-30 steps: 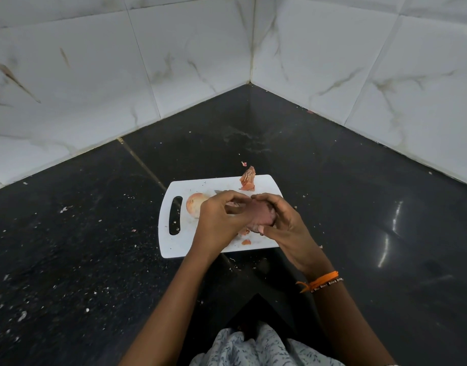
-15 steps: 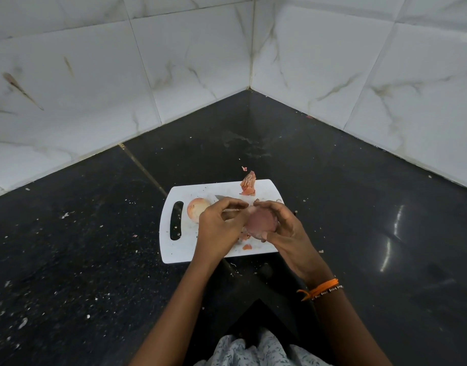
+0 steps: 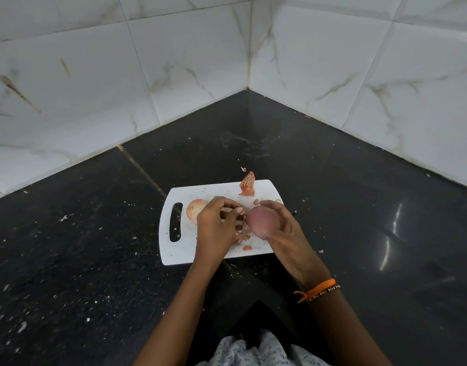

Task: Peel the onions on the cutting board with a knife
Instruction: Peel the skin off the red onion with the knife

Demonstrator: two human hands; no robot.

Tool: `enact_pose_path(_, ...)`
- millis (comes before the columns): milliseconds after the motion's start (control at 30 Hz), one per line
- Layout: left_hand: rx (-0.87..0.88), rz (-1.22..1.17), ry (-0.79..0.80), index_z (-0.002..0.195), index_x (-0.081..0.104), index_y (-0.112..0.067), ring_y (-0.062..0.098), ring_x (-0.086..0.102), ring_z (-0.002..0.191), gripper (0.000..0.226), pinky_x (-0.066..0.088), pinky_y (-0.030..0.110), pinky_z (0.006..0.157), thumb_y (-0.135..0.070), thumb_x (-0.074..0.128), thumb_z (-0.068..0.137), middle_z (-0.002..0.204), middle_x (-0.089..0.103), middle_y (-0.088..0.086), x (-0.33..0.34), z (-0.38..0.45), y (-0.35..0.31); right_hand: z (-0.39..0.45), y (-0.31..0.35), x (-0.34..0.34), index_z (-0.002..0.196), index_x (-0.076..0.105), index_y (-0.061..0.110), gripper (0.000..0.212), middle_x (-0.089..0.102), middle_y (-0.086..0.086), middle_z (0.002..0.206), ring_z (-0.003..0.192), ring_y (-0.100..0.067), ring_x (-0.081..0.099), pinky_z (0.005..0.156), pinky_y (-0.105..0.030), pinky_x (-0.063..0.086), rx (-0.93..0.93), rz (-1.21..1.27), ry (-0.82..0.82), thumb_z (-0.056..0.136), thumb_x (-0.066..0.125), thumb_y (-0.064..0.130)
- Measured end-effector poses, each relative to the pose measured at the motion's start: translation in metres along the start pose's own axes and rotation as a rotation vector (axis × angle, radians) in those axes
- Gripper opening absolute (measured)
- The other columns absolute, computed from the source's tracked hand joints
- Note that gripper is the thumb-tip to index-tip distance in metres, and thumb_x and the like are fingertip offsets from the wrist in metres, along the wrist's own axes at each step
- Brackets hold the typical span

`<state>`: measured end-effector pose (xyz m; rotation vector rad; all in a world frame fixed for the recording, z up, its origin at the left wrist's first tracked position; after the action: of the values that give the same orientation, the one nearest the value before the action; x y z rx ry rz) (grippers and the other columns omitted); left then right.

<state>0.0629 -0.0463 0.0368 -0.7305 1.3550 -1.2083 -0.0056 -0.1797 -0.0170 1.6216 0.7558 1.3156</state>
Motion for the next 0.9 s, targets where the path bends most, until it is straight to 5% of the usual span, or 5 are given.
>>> enact_pose_path(100, -0.036, 0.008, 0.011, 0.081, 0.066, -0.016, 0.003, 0.063, 0.075, 0.017, 0.045, 0.003, 0.061, -0.002, 0.061, 0.087, 0.083, 0.066, -0.005, 0.000, 0.001, 0.009, 0.000, -0.003, -0.004, 0.116, 0.056, 0.017, 0.056, 0.067, -0.002, 0.108, 0.099, -0.019, 0.067, 0.074, -0.026, 0.055, 0.052, 0.182, -0.005, 0.065, 0.070, -0.001)
enact_pose_path(200, -0.003, 0.020, 0.050, 0.097, 0.071, -0.013, 0.004, 0.062, 0.091, 0.022, 0.043, 0.000, 0.073, 0.002, 0.057, 0.087, 0.095, 0.069, -0.005, 0.003, -0.001, 0.005, 0.001, -0.002, -0.007, 0.114, 0.056, 0.018, 0.054, 0.067, -0.001, 0.106, 0.093, -0.017, 0.069, 0.067, -0.024, 0.055, 0.058, 0.149, -0.032, 0.066, 0.068, -0.004)
enact_pose_path(300, -0.005, -0.044, 0.071, 0.097, 0.073, -0.017, 0.000, 0.064, 0.087, 0.019, 0.047, 0.004, 0.067, -0.006, 0.060, 0.087, 0.093, 0.071, -0.010, 0.005, -0.003, -0.002, 0.000, 0.000, -0.007, 0.112, 0.056, 0.020, 0.057, 0.068, 0.006, 0.103, 0.093, -0.015, 0.069, 0.066, -0.023, 0.055, 0.027, 0.069, -0.032, 0.065, 0.072, -0.007)
enact_pose_path(500, -0.021, 0.025, 0.118, 0.088, 0.070, -0.025, -0.005, 0.064, 0.077, 0.010, 0.053, 0.011, 0.068, -0.023, 0.072, 0.078, 0.082, 0.069, -0.016, 0.011, -0.006, -0.010, -0.002, 0.004, -0.004, 0.116, 0.052, 0.017, 0.058, 0.067, 0.007, 0.109, 0.105, -0.016, 0.064, 0.077, -0.024, 0.055, -0.011, -0.013, 0.002, 0.067, 0.075, -0.004)
enact_pose_path(900, -0.085, 0.079, 0.145, 0.096, 0.071, -0.011, 0.008, 0.068, 0.077, 0.023, 0.057, 0.024, 0.073, -0.013, 0.075, 0.073, 0.086, 0.072, -0.002, 0.015, -0.009, -0.006, -0.003, 0.004, -0.005, 0.115, 0.054, 0.021, 0.057, 0.064, 0.004, 0.114, 0.111, -0.019, 0.062, 0.087, -0.027, 0.053, -0.027, -0.201, 0.007, 0.067, 0.073, -0.004)
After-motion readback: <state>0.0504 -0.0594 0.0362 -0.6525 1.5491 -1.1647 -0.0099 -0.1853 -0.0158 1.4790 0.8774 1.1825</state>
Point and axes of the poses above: each hand's wrist, its own z-axis towards the middle knuckle, its own x-axis out of the palm, y = z × x, the point moved 10 cm from there along z, towards the middle knuckle
